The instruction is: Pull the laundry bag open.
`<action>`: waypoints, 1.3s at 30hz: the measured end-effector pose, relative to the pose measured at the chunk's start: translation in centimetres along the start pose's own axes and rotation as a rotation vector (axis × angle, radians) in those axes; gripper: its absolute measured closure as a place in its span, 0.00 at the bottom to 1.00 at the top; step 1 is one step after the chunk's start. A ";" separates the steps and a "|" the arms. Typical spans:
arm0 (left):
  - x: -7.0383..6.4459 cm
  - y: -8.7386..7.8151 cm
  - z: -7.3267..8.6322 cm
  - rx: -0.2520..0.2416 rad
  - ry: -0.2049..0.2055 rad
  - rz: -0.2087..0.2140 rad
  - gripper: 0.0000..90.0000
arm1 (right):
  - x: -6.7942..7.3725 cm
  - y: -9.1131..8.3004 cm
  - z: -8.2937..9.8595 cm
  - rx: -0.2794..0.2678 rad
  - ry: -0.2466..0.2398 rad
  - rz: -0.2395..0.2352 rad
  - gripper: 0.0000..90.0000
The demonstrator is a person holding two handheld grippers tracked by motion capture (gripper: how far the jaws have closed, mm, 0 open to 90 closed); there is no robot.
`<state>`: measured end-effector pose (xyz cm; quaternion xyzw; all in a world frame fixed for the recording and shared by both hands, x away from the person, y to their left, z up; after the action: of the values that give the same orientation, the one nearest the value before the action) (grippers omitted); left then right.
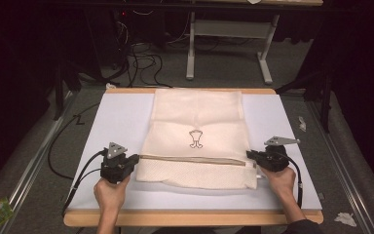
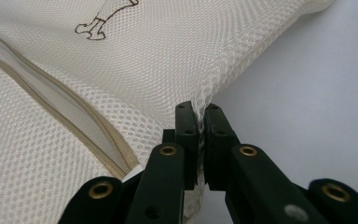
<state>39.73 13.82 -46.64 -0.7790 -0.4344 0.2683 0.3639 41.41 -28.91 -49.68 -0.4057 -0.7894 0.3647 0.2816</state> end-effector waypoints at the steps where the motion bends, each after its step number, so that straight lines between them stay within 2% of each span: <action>1: 0.0 0.1 0.1 0.004 0.000 0.001 0.97 | 0.0 0.1 0.1 0.001 0.003 -0.008 0.97; 4: -0.1 0.2 0.2 0.006 -0.002 0.006 0.97 | 0.0 0.4 0.3 0.006 0.007 -0.010 0.97; 8: -0.1 0.8 0.5 0.042 0.006 0.004 0.96 | 0.0 0.7 0.6 0.018 0.010 -0.009 0.96; 15: 0.0 1.2 0.7 0.064 -0.001 0.008 0.96 | 0.0 0.8 0.8 0.030 -0.001 -0.010 0.95; 20: -0.2 1.4 0.8 0.067 0.001 0.005 0.96 | 0.0 1.0 0.9 0.039 0.008 -0.013 0.94; 22: -0.3 1.3 0.8 0.062 0.018 -0.003 0.96 | 0.0 1.1 1.0 0.042 0.015 -0.020 0.92; 25: -0.3 1.3 0.8 0.067 0.005 0.007 0.96 | -0.1 1.0 1.0 0.043 0.010 -0.021 0.91; 31: -0.4 1.6 0.8 0.071 0.008 0.008 0.94 | -0.1 1.0 1.1 0.046 0.014 -0.016 0.87; 36: -0.5 1.8 0.8 0.074 0.012 0.011 0.93 | 0.0 0.8 1.1 0.027 0.007 0.008 0.81; 39: -0.6 1.7 0.6 0.057 0.010 0.010 0.91 | 0.0 0.9 1.1 0.039 0.008 0.015 0.76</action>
<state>39.83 12.90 -48.36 -0.7716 -0.4211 0.2786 0.3868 40.98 -28.93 -51.05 -0.4074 -0.7780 0.3805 0.2899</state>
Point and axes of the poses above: each handheld gripper's, and its own axes: y roughly forward along the jaws, z roughly out of its underside, x roughly to its left, the point moved 7 cm from there along y, roughly forward along the jaws, and after that the axes turned 14 degrees about x, right-handed, at the moved point
